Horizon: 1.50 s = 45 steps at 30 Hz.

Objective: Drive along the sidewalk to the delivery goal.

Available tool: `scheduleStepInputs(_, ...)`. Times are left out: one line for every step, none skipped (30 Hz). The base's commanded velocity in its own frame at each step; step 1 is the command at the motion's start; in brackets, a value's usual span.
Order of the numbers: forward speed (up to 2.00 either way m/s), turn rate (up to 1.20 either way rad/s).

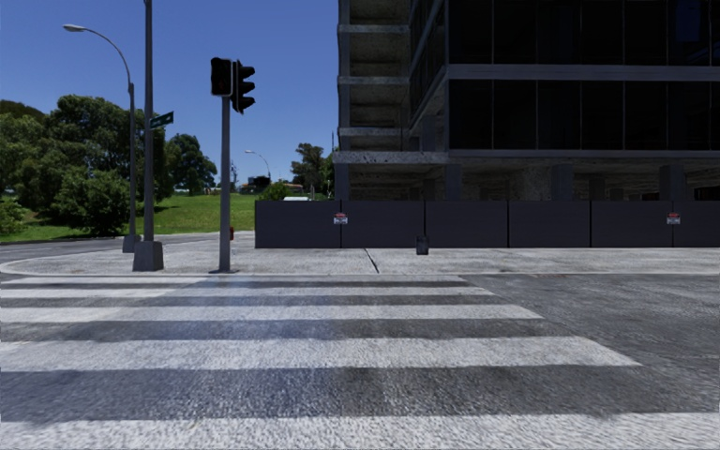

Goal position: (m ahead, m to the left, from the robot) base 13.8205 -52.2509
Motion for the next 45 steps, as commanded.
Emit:
scheduleStepInputs(1.96, 0.00)
scheduleStepInputs(1.95, 0.00)
scheduleStepInputs(1.95, 0.00)
scheduleStepInputs(1.95, 0.00)
scheduleStepInputs(1.94, 0.00)
scheduleStepInputs(1.94, 0.00)
scheduleStepInputs(1.94, 0.00)
scheduleStepInputs(1.94, 0.00)
scheduleStepInputs(1.94, 0.00)
scheduleStepInputs(1.94, 0.00)
scheduleStepInputs(1.94, 0.00)
scheduleStepInputs(1.94, 0.00)
scheduleStepInputs(1.94, 0.00)
scheduleStepInputs(1.94, 0.00)
scheduleStepInputs(1.93, 0.00)
scheduleStepInputs(1.93, 0.00)
scheduleStepInputs(1.93, 0.00)
scheduleStepInputs(1.93, 0.00)
scheduleStepInputs(1.93, 0.00)
scheduleStepInputs(1.93, 0.00)
scheduleStepInputs(1.93, 0.00)
scheduleStepInputs(1.93, 0.00)
scheduleStepInputs(1.93, 0.00)
scheduleStepInputs(1.93, 0.00)
scheduleStepInputs(1.93, 0.00)
scheduleStepInputs(1.93, 0.00)
scheduleStepInputs(1.93, 0.00)
scheduleStepInputs(1.93, 0.00)
scheduleStepInputs(1.93, 0.00)
scheduleStepInputs(1.93, 0.00)
scheduleStepInputs(1.93, 0.00)
scheduleStepInputs(1.93, 0.00)
scheduleStepInputs(1.93, 0.00)
scheduleStepInputs(1.93, 0.00)
scheduleStepInputs(1.93, 0.00)
scheduleStepInputs(1.93, 0.00)
scheduleStepInputs(1.93, 0.00)
scheduleStepInputs(1.93, 0.00)
scheduleStepInputs(1.93, 0.00)
scheduleStepInputs(1.93, 0.00)
scheduleStepInputs(1.86, 0.00)
scheduleStepInputs(1.86, 0.00)
scheduleStepInputs(1.82, 0.00)
scheduleStepInputs(1.79, 0.00)
scheduleStepInputs(1.75, 0.00)
